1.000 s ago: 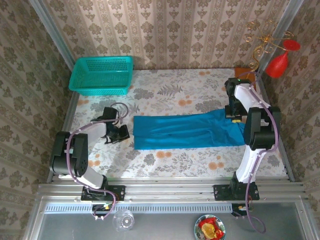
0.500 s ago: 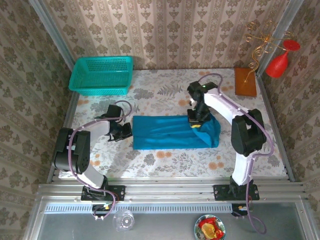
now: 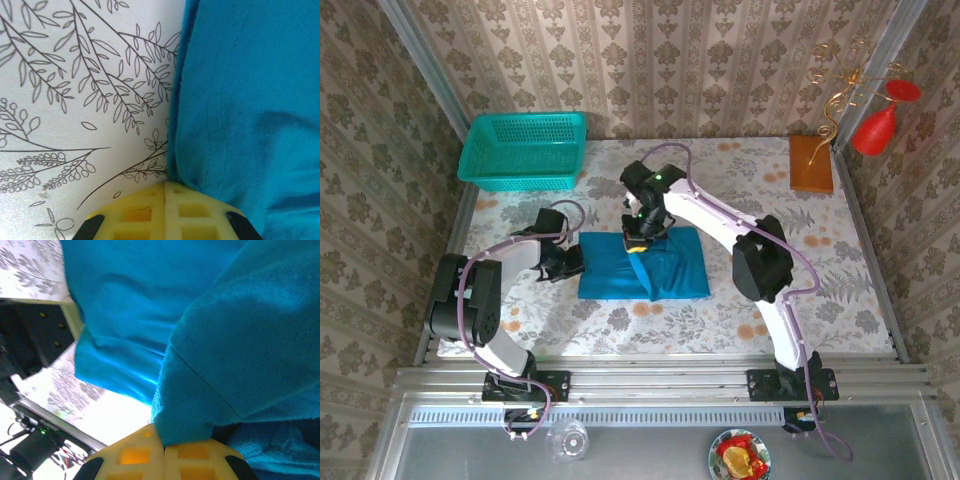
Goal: Fold the inside-out t-shirt
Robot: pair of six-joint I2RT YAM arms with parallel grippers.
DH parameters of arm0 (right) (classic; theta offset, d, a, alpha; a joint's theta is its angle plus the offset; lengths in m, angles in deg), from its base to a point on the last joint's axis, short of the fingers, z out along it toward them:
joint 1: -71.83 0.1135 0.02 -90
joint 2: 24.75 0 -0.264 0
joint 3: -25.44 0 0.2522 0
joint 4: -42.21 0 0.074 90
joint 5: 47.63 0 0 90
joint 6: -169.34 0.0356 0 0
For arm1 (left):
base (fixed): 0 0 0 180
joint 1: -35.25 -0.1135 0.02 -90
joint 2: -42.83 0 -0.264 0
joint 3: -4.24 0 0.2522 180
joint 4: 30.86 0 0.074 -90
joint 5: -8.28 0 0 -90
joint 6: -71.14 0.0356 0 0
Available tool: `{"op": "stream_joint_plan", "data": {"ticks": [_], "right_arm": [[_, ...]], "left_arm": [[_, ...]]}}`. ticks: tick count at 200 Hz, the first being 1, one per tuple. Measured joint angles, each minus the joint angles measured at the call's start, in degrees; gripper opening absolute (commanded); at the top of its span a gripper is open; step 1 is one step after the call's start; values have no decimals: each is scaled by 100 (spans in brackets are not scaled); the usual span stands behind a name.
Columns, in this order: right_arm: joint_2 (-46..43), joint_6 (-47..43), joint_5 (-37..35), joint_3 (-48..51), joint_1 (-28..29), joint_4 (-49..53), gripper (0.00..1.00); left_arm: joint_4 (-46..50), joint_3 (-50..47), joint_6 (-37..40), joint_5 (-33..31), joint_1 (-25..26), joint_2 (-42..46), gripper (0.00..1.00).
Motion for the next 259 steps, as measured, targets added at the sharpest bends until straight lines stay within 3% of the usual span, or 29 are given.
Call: {"op": "stream_joint_plan", "data": {"ticks": [57,120,160,193,221,259], "right_arm": [[610,339,299,-691,81,-129,0],[942,632,719,-789,129,-542,1],[1132,914,949,-789,129,-1025,13],[1108,1075,1045,-737,136,-1600,43],[780,1172,1047,-321,140,-2037,46],[-149,1095,953,354,136,-2212,46]], "left_arm": [[-4,0,0,-35,24,-4,1],[-4,0,0,-44,35,-2,1],[-4,0,0,-155,101,13,1],[-20,-52,0,-293,155,131,5],[55,-197,4,-306,210,452,7],[496,-260,31,-619,46,1696,12]]}}
